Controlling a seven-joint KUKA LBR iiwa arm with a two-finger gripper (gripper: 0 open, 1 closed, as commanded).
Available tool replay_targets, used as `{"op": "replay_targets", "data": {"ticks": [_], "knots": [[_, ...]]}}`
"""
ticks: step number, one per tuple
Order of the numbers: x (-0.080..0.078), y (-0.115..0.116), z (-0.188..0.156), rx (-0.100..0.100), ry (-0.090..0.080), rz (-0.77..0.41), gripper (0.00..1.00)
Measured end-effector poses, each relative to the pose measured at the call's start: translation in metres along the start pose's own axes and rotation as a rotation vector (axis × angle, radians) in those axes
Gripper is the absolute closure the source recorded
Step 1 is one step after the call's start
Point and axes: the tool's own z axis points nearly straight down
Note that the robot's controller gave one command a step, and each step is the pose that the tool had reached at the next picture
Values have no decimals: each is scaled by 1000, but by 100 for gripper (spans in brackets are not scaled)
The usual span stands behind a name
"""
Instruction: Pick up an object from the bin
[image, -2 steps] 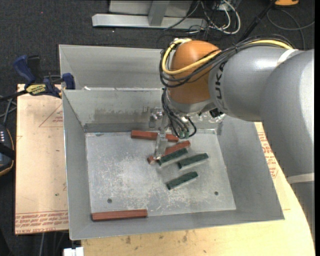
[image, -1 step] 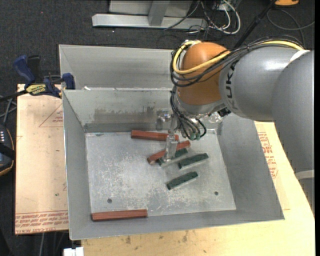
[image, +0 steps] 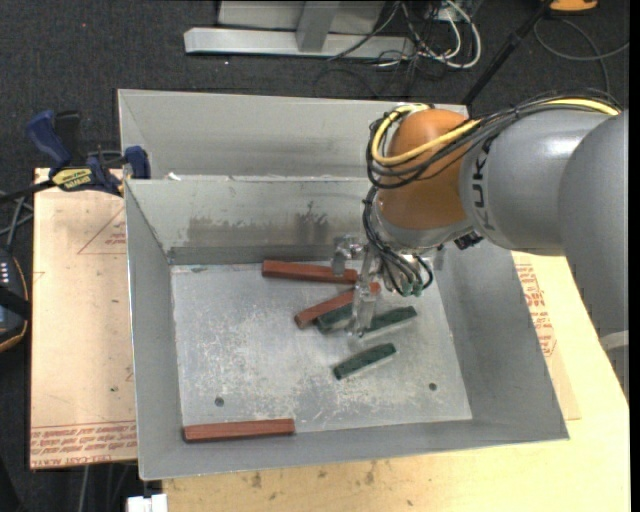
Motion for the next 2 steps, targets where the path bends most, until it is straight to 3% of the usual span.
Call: {"op": "replay_targets", "data": {"ticks": [1,2], "knots": [[9,5,30,0,-3,69,0],[3,5,27,-1,-7,69,100]]}}
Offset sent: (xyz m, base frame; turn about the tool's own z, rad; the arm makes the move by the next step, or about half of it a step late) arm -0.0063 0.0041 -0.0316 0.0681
